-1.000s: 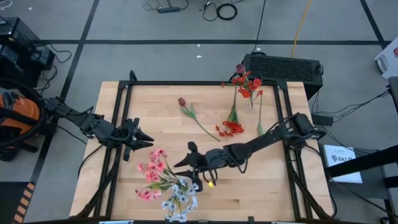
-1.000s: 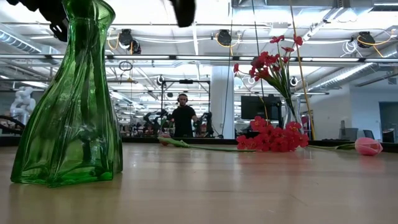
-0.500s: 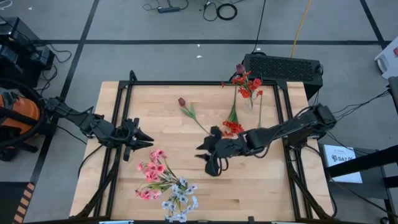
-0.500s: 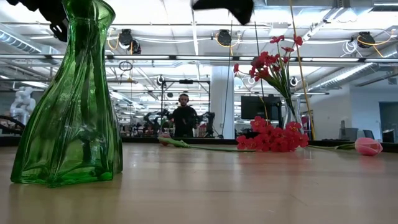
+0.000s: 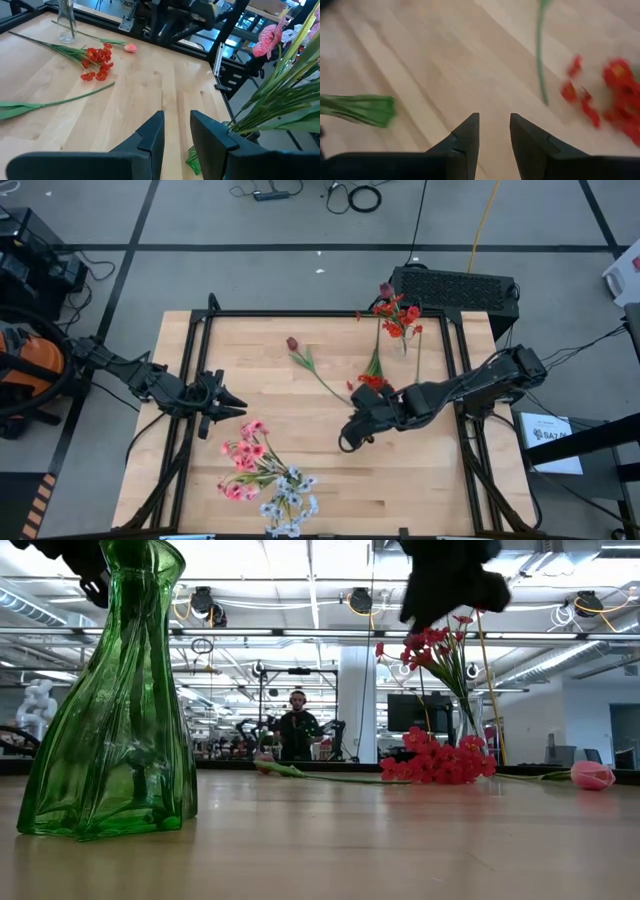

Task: Sort flowers into vase by color
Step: Put the orange flower into the transparent vase

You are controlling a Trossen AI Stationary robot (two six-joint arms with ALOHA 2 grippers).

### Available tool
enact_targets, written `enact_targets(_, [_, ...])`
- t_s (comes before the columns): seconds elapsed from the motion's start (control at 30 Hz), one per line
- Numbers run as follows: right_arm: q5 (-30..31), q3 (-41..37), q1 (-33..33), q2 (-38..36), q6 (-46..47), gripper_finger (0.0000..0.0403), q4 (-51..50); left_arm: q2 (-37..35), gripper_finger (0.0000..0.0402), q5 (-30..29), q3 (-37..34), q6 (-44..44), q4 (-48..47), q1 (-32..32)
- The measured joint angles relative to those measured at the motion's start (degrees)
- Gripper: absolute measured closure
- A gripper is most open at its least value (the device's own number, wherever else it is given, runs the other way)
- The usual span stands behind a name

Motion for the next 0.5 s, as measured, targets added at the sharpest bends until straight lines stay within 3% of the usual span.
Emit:
enact_targets(0.17, [-2.34,0.0,0.95,0.05,5.16,0.0313,-7.88,0.0,0.0301,0.04,0.0,-0.23,-0.14,-0.01])
enact_targets(0.33, [-9.93,0.0,1.1,0.05,1.37,0.0315,-17.28,0.0,0.0301,0.07,0.0,-0.23,-0.16,-0.02])
enact_targets(0.5, [-10.69,0.0,0.87,0.05,1.15,0.0315,-27.27,0.02,0.0301,0.05,0.0,0.0,-0.16,-0.02])
